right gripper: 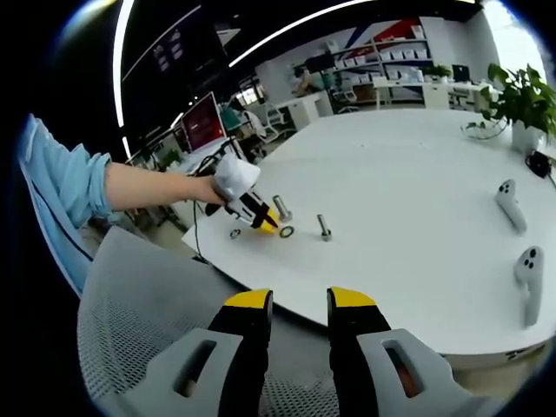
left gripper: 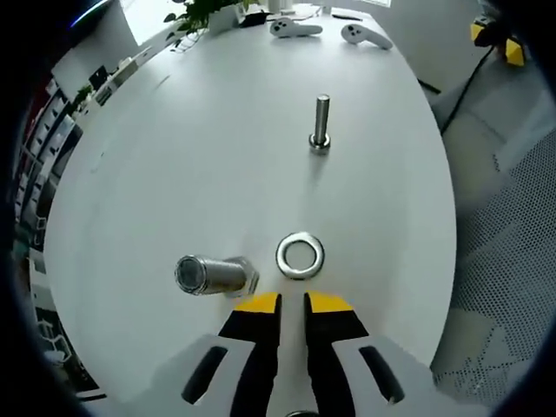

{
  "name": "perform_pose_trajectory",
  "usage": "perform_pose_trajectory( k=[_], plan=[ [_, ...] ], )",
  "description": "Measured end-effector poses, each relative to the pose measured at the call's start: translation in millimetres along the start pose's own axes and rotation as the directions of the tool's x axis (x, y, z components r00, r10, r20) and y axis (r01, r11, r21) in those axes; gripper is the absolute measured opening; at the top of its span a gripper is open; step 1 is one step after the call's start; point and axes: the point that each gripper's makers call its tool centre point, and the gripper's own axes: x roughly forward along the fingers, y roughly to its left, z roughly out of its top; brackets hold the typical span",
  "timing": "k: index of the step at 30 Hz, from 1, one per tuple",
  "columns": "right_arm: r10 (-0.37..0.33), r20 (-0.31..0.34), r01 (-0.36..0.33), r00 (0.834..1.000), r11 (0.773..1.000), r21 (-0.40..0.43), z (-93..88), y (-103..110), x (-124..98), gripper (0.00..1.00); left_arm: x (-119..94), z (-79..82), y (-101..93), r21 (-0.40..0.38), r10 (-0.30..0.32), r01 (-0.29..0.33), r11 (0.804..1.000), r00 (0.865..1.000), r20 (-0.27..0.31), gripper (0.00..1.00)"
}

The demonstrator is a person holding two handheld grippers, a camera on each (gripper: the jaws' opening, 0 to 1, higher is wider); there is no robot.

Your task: Place the washer onto the threaded stud by aligning its center hole with the stud, sliding it down to the base, and recovering from edge contact or off-axis alignment until the washer reaches the visible bottom stop.

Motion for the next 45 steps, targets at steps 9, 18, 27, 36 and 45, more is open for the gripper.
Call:
perform_pose_trajectory(
  k=[9,18,27,36,45],
  plan=[
    [0.005,0.001,-0.005,1.0,1.0,-0.002,0.3,0.8,0.2,0.27,-32.1,-50.8,1.1,-0.054,0.014,-0.016,0.998,0.999,-0.033,0.2],
    [0.013,-0.01,-0.013,1.0,1.0,-0.008,-1.0,2.2,0.8,0.27,-50.0,-101.7,-13.7,-0.118,0.039,-0.049,0.992,0.996,-0.084,0.28],
    [0.012,-0.013,-0.012,1.0,1.0,-0.006,-1.6,1.9,0.7,0.27,-57.6,-130.0,-14.3,-0.155,0.058,-0.078,0.985,0.99,-0.129,0.29],
    [0.005,-0.014,-0.005,1.0,1.0,-0.004,-1.8,1.0,0.7,0.27,-56.6,-137.9,-14.9,-0.191,0.012,-0.038,0.981,0.991,-0.136,0.28],
    [-0.006,-0.005,0.006,1.0,1.0,0.004,-0.6,-0.7,0.3,0.27,-55.3,-131.9,-19.0,-0.133,-0.006,-0.016,0.991,0.986,-0.164,0.21]
  ],
)
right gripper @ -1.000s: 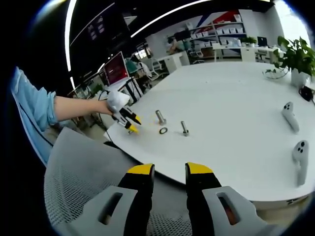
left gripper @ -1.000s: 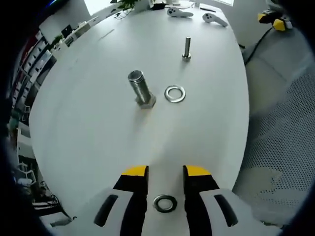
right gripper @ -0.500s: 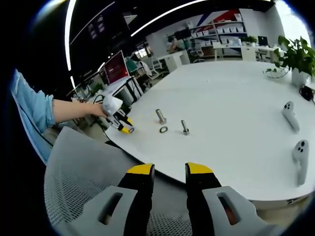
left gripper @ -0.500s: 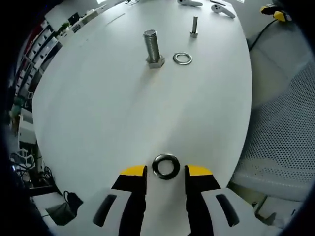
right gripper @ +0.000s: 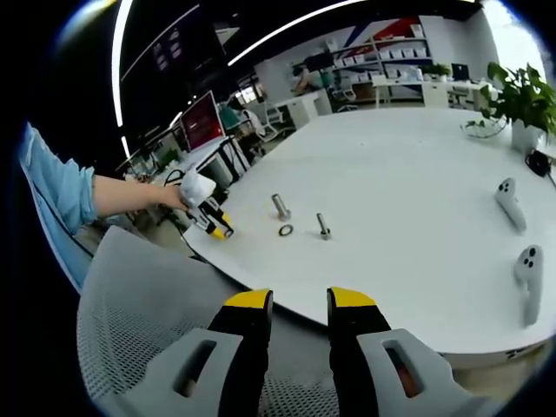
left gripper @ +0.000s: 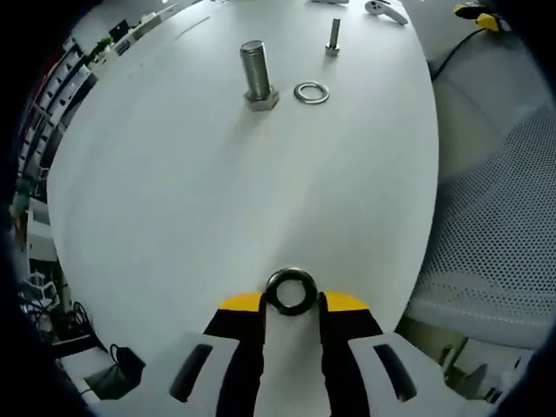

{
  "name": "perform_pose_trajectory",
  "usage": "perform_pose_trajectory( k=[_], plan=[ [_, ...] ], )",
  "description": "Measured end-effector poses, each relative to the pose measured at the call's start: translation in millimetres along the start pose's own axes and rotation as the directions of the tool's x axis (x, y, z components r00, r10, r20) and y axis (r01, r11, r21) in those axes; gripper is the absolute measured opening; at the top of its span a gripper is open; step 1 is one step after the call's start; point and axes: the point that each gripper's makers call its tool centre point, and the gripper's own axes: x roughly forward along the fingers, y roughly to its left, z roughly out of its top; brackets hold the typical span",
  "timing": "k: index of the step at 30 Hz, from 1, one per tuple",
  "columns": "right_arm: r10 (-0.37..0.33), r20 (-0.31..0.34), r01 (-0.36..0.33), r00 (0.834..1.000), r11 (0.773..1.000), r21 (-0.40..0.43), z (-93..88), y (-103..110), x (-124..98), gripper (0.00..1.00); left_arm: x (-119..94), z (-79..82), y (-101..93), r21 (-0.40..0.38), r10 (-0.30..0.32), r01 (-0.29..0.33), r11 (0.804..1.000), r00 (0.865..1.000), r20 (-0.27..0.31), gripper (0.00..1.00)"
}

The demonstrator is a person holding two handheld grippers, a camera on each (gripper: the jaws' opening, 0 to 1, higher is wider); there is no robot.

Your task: Place the washer onto the threaded stud by aligning its center hole with the stud, sliding it down to the base, and recovering from edge contact or off-axis alignment until the washer reaches the visible bottom stop.

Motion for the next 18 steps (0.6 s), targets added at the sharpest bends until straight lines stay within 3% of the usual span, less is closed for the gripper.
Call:
perform_pose_trajectory(
  k=[4,9,16,18],
  plan=[
    [-0.004,0.002,0.004,1.0,1.0,0.002,0.4,-0.6,-0.1,0.27,1.7,-1.0,1.6,0.01,0.001,-0.001,1.0,1.0,-0.008,0.21],
    [-0.005,0.005,0.005,1.0,1.0,0.003,0.7,-0.9,-0.1,0.27,3.6,3.8,2.9,-0.02,0.006,-0.005,1.0,1.0,0.027,0.21],
    [-0.005,0.002,0.005,1.0,1.0,0.001,0.3,-0.9,-0.1,0.27,10.9,33.5,0.6,0.013,-0.002,0.001,1.0,0.998,0.06,0.21],
    [-0.006,0.002,0.006,1.0,1.0,0.001,0.2,-1.0,-0.2,0.27,13.7,48.5,-0.7,0.027,-0.005,0.003,1.0,0.998,0.067,0.21]
  ],
)
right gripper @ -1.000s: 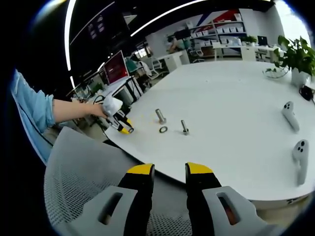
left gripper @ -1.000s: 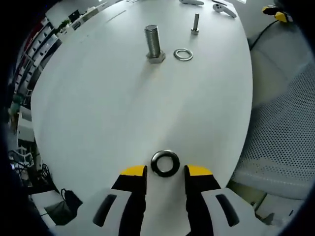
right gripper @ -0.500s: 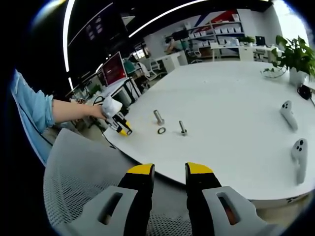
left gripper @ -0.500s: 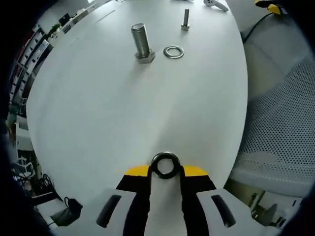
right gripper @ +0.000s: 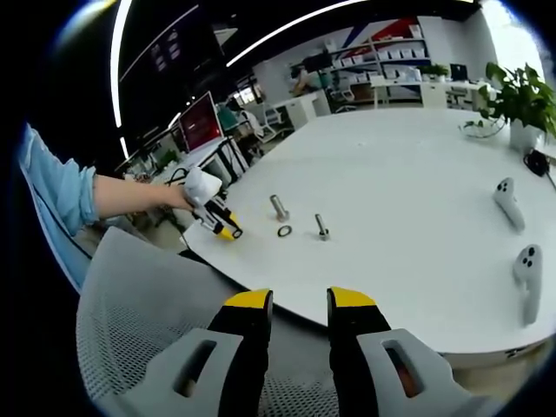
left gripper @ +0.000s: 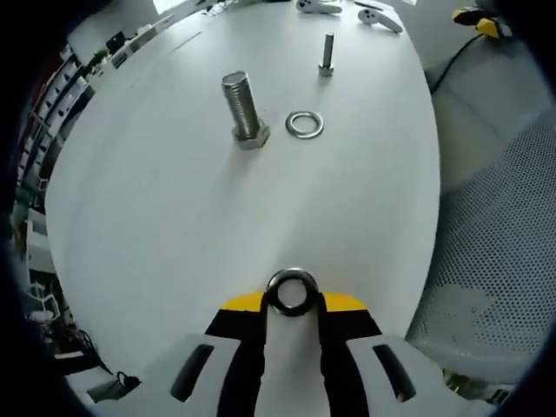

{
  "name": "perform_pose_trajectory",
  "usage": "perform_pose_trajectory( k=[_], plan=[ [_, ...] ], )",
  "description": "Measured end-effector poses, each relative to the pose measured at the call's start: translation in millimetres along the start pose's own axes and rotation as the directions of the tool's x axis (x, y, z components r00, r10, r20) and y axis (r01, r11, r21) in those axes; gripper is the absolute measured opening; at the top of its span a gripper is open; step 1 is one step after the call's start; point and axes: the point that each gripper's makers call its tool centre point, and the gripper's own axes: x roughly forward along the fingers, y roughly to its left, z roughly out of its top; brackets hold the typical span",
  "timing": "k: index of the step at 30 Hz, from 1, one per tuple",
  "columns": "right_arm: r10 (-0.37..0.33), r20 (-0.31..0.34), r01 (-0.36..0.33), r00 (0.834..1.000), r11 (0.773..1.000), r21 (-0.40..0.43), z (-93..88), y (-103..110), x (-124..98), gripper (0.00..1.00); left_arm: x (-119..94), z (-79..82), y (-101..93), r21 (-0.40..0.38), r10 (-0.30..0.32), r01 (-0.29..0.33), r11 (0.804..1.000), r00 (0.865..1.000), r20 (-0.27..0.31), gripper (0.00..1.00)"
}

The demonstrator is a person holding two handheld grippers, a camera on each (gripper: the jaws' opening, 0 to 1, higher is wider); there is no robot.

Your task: Place the washer onto the threaded stud by aligning its center hole with the stud, sliding it down to the base, and recovering from edge contact or off-axis alignment until the washer reaches the visible bottom stop.

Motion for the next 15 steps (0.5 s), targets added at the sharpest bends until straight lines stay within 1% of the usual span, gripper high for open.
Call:
perform_pose_trajectory(
  k=[3,4,5,7,8,10,11,13,15],
  plan=[
    [-0.002,0.002,0.002,1.0,1.0,0.001,0.2,-0.3,-0.1,0.27,8.5,29.4,-3.6,0.034,-0.01,0.01,0.999,1.0,0.029,0.21],
    [-0.003,0.003,0.003,1.0,1.0,0.002,0.3,-0.5,-0.1,0.27,10.6,36.2,-3.9,0.044,-0.013,0.011,0.999,0.999,0.031,0.21],
    [-0.004,0.004,0.004,1.0,1.0,0.002,0.3,-0.6,-0.2,0.27,13.8,46.8,-4.6,0.059,-0.017,0.015,0.998,0.999,0.038,0.21],
    [-0.005,0.004,0.005,1.0,1.0,0.002,0.3,-0.7,-0.3,0.27,18.4,58.2,-4.6,0.069,-0.022,0.019,0.997,0.999,0.042,0.21],
    [-0.005,0.005,0.005,1.0,1.0,0.003,0.4,-0.8,-0.2,0.27,21.2,68.5,-6.2,0.081,-0.026,0.021,0.996,0.998,0.053,0.21],
    [-0.007,0.007,0.007,1.0,1.0,0.004,0.8,-1.0,-0.3,0.27,24.8,82.4,-9.5,0.095,-0.032,0.026,0.995,0.997,0.065,0.21],
    [-0.007,0.008,0.007,1.0,1.0,0.005,1.0,-1.2,-0.4,0.27,26.2,87.2,-10.6,0.104,-0.036,0.029,0.994,0.997,0.067,0.21],
    [-0.009,0.01,0.009,1.0,1.0,0.006,1.0,-1.5,-0.5,0.27,29.0,91.6,-9.6,0.14,-0.043,0.036,0.989,0.998,0.047,0.21],
    [-0.01,0.011,0.01,1.0,1.0,0.007,1.2,-1.6,-0.7,0.27,29.9,96.0,-8.8,0.144,-0.046,0.039,0.989,0.998,0.045,0.21]
  ],
)
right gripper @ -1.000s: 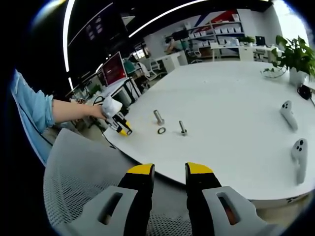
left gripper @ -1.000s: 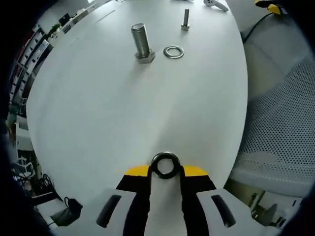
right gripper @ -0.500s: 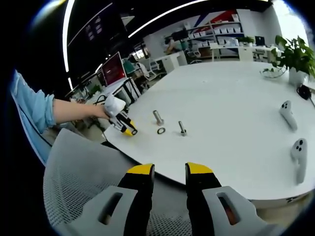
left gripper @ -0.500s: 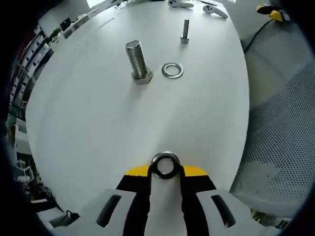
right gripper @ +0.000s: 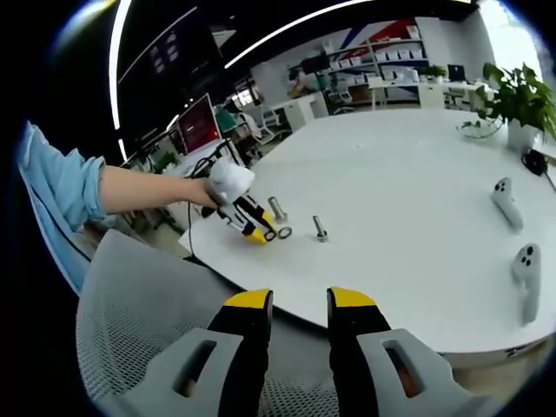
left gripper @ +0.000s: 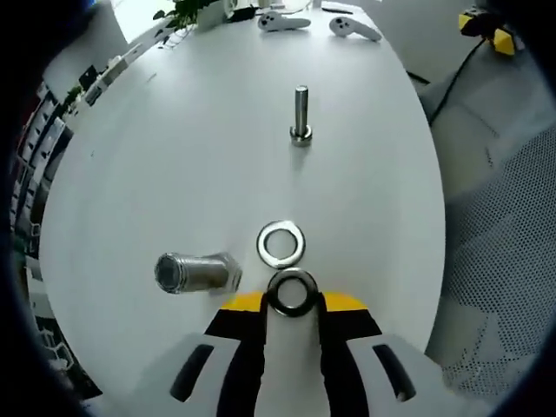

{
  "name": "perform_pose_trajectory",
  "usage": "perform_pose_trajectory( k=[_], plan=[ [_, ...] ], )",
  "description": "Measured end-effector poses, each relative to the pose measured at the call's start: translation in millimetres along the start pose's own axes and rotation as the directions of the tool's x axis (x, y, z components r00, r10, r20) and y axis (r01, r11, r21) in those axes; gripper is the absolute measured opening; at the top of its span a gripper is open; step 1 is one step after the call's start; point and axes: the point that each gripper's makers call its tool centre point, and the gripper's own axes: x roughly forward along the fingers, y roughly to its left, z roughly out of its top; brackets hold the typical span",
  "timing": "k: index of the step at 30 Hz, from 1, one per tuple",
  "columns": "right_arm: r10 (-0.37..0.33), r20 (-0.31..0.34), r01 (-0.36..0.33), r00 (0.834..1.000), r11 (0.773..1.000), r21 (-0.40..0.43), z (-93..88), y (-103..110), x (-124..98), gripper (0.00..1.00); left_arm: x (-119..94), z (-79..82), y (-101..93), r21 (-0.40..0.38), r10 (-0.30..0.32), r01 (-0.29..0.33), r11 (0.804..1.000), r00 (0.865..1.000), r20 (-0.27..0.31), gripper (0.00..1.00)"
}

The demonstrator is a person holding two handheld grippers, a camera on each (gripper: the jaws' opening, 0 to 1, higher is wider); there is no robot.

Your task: Place the washer onto the threaded stud by aligning its center hole with the stud, sliding it down to the base, and recovering from edge contact or off-axis alignment until the washer reaches the visible bottom stop.

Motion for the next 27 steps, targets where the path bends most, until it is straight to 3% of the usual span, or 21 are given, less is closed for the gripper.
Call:
perform_pose_trajectory(
  k=[18,22,27],
  plan=[
    [0.003,0.009,-0.003,1.0,1.0,0.0,1.3,0.2,-0.5,0.27,3.2,3.1,-0.5,0.002,0.002,-0.002,1.0,1.0,0.022,0.21],
    [0.005,0.012,-0.005,1.0,1.0,-0.001,1.8,0.6,-0.5,0.27,2.4,3.1,-0.9,-0.015,0.028,-0.027,1.0,0.999,0.04,0.21],
    [0.011,0.01,-0.011,1.0,1.0,-0.003,1.7,1.8,-0.4,0.27,1.5,6.3,0.1,0.021,0.073,-0.075,0.997,0.995,0.065,0.2]
  ],
)
